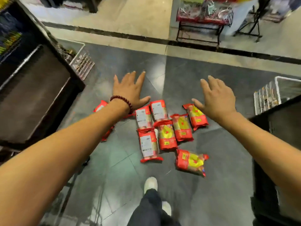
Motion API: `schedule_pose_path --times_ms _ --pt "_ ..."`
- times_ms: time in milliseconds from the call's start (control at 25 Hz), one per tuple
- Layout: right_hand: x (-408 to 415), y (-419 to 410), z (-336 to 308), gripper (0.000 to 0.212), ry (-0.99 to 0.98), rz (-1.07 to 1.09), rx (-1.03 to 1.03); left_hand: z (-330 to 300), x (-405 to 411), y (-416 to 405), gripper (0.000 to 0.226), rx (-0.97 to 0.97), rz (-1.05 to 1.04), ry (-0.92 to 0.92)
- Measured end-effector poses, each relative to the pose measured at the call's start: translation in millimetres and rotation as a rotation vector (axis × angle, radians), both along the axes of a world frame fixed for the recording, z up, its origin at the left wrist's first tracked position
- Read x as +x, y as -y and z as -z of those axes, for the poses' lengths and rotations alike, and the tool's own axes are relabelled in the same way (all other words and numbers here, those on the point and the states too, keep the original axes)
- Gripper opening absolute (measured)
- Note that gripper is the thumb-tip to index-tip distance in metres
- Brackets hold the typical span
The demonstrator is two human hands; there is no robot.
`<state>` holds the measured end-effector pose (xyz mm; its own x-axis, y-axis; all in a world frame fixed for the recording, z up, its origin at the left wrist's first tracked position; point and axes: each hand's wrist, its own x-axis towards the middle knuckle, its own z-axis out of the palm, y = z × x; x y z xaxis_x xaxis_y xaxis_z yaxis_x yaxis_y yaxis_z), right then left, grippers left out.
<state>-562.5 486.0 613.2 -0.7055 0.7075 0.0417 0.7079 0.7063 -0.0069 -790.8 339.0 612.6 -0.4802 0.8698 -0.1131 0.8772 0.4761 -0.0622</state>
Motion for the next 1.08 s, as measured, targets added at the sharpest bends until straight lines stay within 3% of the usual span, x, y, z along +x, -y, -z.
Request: schedule_pose_path --times_ms 280,600,760,880,1000,1080 --pt "76 -33 197 0.070 0.181 0.206 -0.270 210 45 -55 0.086 -0.202 0.080 0.193" --pt "126 -62 477 0.083 0.367 0.215 -0.430 498 71 -49 0.084 -0.435 -0.021 0.250" --pt "139 -60 617 0.084 0.466 0.194 -0.495 636 61 -24 0.086 -0.425 -0.389 0.455" --pt "149 -55 707 0.092 0.522 0.163 -0.550 719 51 2 0.081 -0.224 -0.777 0.620" --pt "159 -56 750 0.098 0.564 0.161 -0.689 758 59 15 0.048 0.060 -1.176 0.962" --pt "166 -52 757 0.094 0.515 0.215 -0.756 760 67 17 0.039 0.183 -1.320 1.155"
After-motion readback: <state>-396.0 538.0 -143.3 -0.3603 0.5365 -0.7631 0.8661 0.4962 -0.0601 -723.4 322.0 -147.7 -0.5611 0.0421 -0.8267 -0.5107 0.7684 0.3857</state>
